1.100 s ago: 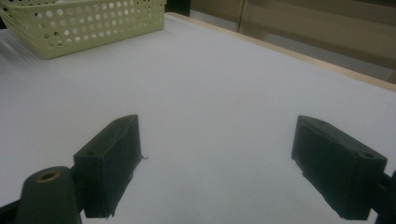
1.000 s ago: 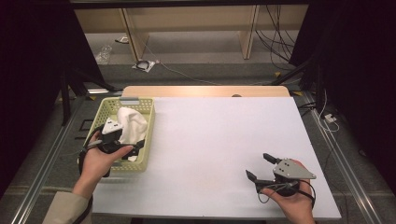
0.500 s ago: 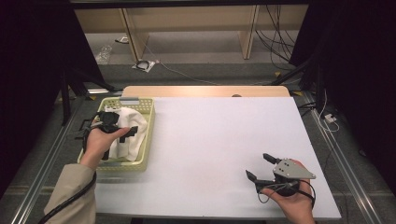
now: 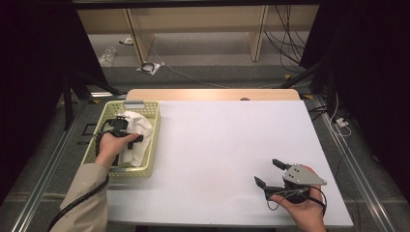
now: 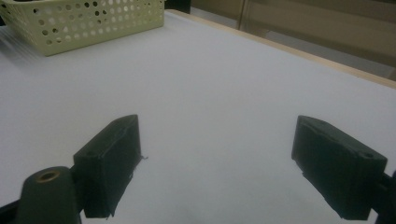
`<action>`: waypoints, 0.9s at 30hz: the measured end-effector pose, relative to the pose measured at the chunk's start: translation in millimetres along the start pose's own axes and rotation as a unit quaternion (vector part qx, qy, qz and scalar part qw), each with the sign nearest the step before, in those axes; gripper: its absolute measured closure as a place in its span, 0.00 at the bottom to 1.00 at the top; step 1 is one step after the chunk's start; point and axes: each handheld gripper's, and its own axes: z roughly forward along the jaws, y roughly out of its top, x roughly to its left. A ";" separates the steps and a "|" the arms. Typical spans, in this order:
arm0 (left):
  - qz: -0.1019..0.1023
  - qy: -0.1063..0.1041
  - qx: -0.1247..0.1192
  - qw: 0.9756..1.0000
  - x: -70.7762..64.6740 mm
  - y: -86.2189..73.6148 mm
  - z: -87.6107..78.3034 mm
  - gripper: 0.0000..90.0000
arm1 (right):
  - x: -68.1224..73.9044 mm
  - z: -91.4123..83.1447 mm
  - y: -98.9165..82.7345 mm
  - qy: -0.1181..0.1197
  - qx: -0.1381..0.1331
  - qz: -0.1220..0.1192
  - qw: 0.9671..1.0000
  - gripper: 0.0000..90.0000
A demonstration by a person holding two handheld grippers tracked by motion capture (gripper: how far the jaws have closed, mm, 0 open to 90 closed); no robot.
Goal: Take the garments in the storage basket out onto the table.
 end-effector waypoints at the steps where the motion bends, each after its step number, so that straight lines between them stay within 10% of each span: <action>1: 0.002 0.002 0.001 1.000 -0.4 -0.2 0.2 0.27 | 0.0 0.1 -0.1 0.000 0.000 0.000 1.000 0.18; 10: 0.005 0.005 0.004 1.000 -6.5 -0.9 -4.4 0.75 | 0.1 0.7 -0.4 0.000 0.003 -0.001 1.000 0.18; 16: 0.011 -0.002 -0.001 1.000 -8.2 -0.4 -8.5 0.79 | -0.8 1.2 -1.0 0.001 0.006 -0.001 1.000 0.18; 27: -0.016 -0.024 -0.101 0.995 -12.6 -4.6 -20.2 0.79 | -1.8 2.9 -2.2 0.001 0.011 -0.001 1.000 0.19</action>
